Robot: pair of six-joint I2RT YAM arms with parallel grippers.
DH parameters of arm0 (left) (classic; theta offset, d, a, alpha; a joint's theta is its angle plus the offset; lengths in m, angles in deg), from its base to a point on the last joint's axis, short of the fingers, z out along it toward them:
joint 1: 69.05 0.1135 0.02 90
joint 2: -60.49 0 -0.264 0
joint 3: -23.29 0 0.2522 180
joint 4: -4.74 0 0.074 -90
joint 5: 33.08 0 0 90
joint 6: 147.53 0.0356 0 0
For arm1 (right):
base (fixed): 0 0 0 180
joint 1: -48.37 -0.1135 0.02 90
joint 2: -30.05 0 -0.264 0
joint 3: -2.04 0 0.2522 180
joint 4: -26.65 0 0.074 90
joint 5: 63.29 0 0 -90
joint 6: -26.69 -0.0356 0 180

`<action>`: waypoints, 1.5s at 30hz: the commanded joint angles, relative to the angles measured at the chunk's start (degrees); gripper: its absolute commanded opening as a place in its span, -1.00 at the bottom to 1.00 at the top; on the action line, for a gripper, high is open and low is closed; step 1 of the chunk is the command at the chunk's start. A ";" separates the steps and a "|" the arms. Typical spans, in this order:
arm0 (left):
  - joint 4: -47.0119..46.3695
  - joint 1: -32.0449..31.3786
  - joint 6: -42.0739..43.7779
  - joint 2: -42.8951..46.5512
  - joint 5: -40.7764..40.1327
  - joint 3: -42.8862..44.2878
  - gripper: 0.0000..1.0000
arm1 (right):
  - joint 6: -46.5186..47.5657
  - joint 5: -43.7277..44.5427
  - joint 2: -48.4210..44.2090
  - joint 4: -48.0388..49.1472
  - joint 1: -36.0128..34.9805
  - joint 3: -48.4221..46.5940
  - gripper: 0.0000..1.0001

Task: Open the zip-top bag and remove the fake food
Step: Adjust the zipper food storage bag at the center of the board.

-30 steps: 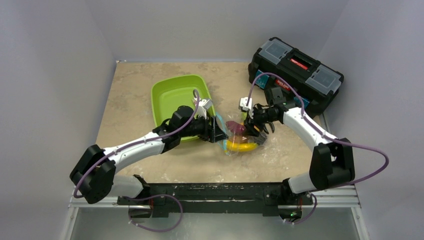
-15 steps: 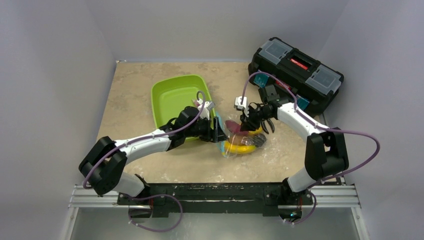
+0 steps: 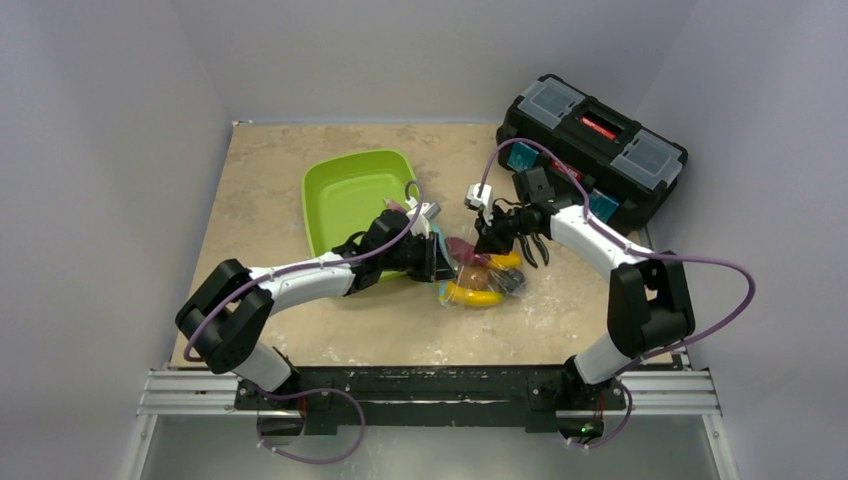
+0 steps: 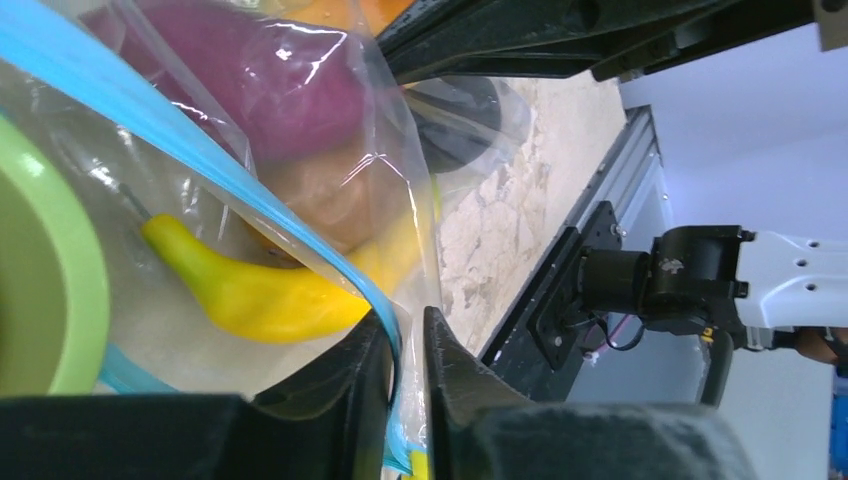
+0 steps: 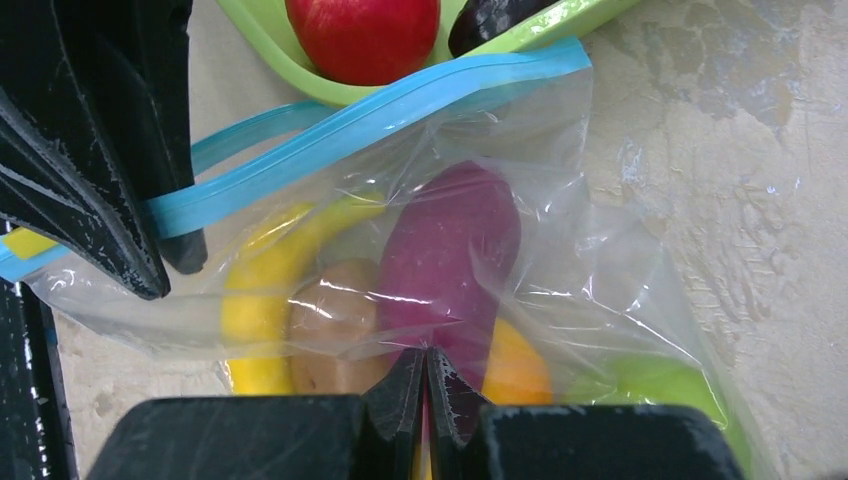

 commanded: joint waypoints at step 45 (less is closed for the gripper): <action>2.16 -2.20 51.35 28.82 -9.03 -14.93 0.46 | 36.28 -5.31 -8.09 -25.02 -2.60 -5.13 0.24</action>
